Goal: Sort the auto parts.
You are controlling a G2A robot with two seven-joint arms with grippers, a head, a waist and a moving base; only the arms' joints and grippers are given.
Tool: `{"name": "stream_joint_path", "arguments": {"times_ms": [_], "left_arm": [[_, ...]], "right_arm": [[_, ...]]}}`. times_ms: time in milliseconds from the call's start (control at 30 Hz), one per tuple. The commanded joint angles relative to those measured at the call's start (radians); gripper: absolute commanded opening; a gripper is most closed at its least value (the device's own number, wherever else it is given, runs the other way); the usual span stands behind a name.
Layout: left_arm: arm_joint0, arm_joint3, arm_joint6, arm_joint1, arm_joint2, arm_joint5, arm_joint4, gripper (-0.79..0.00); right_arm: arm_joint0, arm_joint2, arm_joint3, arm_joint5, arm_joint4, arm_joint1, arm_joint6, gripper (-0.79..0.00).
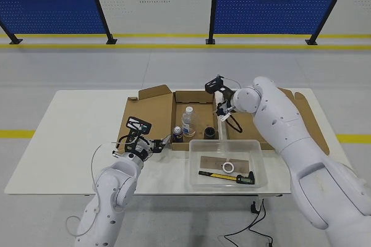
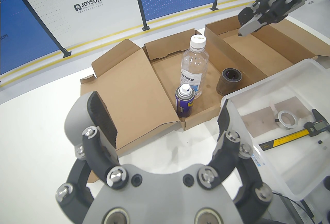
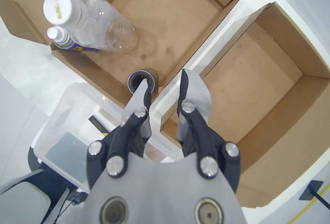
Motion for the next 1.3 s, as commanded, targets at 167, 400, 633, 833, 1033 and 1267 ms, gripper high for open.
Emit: {"name": "stream_joint_path", "arguments": {"times_ms": [167,400,633,833,1033,1267], "left_arm": [[0.0,0.0,0.0,0.0,0.0,0.0,0.0,0.0],[0.0,0.0,0.0,0.0,0.0,0.0,0.0,0.0],[0.0,0.0,0.0,0.0,0.0,0.0,0.0,0.0],[0.0,0.0,0.0,0.0,0.0,0.0,0.0,0.0],[0.0,0.0,0.0,0.0,0.0,0.0,0.0,0.0],[0.0,0.0,0.0,0.0,0.0,0.0,0.0,0.0]], "right_arm": [[-0.158,0.128,-0.348,0.034,-0.065,0.107,0.189,-0.52],[-0.367,0.3,-0.733,0.065,-0.133,0.195,0.354,-0.511],[-0.499,0.376,-0.91,0.043,-0.168,0.236,0.462,-0.493],[-0.577,0.384,-0.979,0.056,-0.198,0.253,0.481,-0.474],[-0.62,0.346,-0.992,0.071,-0.196,0.265,0.496,-0.477],[-0.606,0.301,-0.924,0.088,-0.219,0.261,0.467,-0.474]]}}
